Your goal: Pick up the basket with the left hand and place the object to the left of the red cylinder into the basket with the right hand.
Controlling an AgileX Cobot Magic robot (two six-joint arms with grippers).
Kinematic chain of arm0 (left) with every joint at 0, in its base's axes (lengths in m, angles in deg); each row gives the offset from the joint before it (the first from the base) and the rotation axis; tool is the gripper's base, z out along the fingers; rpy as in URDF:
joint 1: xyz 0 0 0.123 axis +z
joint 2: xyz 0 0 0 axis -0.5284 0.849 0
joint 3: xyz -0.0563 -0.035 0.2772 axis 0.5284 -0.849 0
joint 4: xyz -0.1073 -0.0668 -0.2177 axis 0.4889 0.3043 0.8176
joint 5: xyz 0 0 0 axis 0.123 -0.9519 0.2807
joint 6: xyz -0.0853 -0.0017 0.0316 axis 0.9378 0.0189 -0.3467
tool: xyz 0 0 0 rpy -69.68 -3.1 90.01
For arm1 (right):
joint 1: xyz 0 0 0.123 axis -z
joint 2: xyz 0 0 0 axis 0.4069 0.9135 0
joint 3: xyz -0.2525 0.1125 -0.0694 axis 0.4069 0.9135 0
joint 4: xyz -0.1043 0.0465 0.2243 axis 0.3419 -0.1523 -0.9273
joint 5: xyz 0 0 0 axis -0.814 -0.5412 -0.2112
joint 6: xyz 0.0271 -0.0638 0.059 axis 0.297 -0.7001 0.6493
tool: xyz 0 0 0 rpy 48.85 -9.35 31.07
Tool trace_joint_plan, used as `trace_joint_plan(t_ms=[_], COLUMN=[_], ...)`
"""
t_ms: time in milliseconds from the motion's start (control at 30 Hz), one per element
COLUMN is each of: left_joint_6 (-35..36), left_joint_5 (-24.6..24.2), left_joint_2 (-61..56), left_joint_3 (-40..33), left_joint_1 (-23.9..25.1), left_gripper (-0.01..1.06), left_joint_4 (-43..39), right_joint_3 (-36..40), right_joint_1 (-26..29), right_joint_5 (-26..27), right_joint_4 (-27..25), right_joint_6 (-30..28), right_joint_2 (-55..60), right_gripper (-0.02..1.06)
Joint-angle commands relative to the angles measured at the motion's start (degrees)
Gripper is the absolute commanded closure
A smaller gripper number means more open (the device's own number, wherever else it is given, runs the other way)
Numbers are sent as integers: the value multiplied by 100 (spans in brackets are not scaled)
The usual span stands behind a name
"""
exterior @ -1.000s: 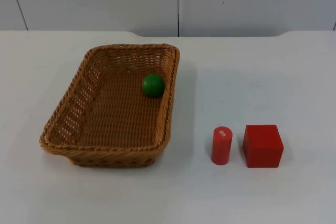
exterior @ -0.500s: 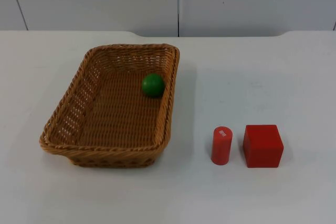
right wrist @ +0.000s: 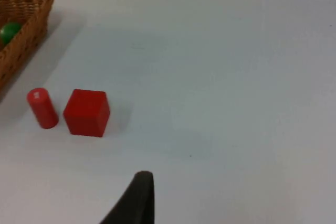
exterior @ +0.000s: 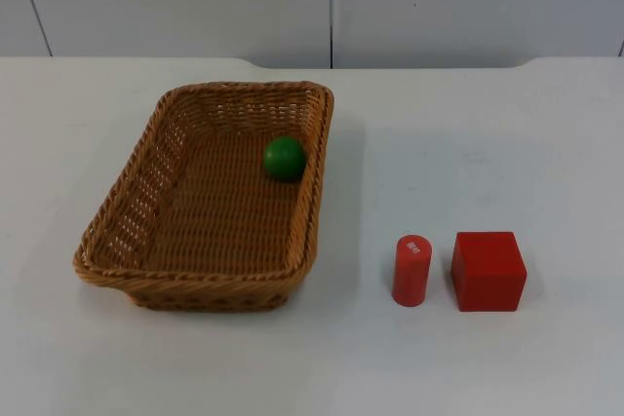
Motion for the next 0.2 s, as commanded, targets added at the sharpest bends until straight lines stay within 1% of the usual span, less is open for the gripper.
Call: trace_joint_plan(t_ms=[0, 167], left_joint_6=[48, 48], left_joint_5=[27, 27], left_joint_2=[-20, -20], left_joint_3=[-17, -17], left_joint_1=[15, 15], left_gripper=[0, 0], left_joint_4=[-51, -51], right_joint_3=[5, 5], right_joint_1=[184, 440], right_joint_5=[28, 28], right_joint_4=[-16, -16], right_joint_6=[16, 16], right_joint_2=[-20, -20], right_gripper=[-1, -1])
